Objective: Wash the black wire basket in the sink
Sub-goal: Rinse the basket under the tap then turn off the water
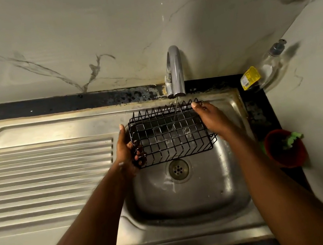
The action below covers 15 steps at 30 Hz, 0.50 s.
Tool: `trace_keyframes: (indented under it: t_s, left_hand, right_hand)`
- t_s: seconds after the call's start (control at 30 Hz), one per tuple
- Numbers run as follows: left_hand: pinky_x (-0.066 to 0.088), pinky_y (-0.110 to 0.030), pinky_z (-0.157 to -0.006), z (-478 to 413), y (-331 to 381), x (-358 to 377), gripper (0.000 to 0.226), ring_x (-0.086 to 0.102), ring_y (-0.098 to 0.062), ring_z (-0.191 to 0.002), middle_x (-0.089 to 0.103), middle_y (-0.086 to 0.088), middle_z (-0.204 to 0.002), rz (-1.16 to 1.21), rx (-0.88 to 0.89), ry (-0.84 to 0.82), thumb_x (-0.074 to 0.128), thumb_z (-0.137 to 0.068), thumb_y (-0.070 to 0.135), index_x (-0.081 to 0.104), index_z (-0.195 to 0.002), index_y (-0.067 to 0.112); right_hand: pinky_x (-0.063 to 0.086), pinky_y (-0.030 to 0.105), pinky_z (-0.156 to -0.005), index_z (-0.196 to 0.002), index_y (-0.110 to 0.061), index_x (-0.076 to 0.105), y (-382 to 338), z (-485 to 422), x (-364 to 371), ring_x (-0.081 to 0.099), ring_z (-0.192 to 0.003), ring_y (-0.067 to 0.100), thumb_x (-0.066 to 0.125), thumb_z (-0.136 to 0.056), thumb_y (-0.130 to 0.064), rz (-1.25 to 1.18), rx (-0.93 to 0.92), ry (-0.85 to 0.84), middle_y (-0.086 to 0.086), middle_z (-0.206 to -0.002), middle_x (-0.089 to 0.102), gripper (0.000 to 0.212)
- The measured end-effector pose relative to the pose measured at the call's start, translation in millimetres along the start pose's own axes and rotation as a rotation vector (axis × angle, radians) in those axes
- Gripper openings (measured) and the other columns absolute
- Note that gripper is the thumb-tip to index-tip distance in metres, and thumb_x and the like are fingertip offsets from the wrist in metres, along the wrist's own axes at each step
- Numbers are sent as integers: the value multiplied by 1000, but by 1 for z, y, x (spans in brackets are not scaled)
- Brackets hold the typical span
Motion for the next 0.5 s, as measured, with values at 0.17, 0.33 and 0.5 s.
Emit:
trace_keyframes:
  t_s: [0.17, 0.33, 0.5]
  left_hand:
    - [19, -20, -41, 1, -7, -3, 72, 24, -11, -38, 30, 7, -49, -68, -1, 45, 54, -77, 92, 32, -58, 26]
    - [55, -21, -66, 8, -4, 20, 59, 68, -14, -74, 68, 1, -86, -157, 36, -97, 40, -99, 74, 78, -92, 28]
    - [55, -10, -73, 7, -6, 16, 48, 54, -13, -135, 43, 4, -160, -141, -5, -106, 23, -116, 33, 33, -161, 20]
  right_hand:
    - [19, 54, -122, -163, -7, 3, -38, 38, 46, 17, -154, 42, 18, -98, -77, 490, -84, 315, 23, -169, 9, 97]
    - [-1, 60, -125, -164, -12, 1, -76, 82, 112, -11, -157, 33, 13, -100, -69, 642, -449, 203, 14, -171, -6, 86]
    - [-1, 55, -125, -164, -19, 14, -95, 100, 135, -13, -158, 19, 16, -103, -49, 762, -716, 132, 3, -172, -3, 68]
Point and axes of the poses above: each hand's wrist, its own z-axis away from the middle knuckle, its own x-axis out of the palm, y = z × x, the point moved 2 cm from there along -z, towards the middle knuckle
